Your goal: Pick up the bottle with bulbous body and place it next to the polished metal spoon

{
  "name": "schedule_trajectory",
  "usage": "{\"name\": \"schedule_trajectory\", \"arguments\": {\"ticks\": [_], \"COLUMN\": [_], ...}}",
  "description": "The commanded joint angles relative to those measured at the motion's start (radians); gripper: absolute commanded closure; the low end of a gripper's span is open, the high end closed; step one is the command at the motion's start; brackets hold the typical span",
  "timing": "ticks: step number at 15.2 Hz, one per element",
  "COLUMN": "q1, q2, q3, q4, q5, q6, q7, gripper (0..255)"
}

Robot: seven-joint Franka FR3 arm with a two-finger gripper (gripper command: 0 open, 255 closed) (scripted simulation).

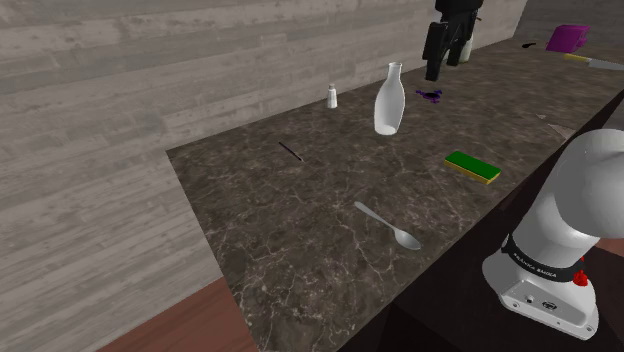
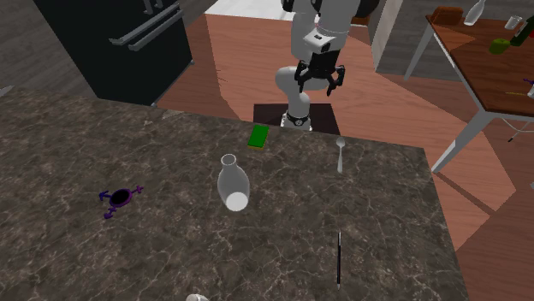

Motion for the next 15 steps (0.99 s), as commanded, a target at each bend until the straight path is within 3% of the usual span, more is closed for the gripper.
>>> {"name": "schedule_trajectory", "arguments": {"ticks": [1, 8, 15], "q1": [0.0, -0.029, -0.045], "q2": [0.0, 0.179, 0.4], "q3": [0.0, -0.133, -0.254], "q4": [0.0, 0.083, 0.229], "q5": [0.0, -0.058, -0.063], "q6": [0.0, 0.1, 0.175], "q7": [0.0, -0.155, -0.311], "gripper": [0, 0, 0]}}
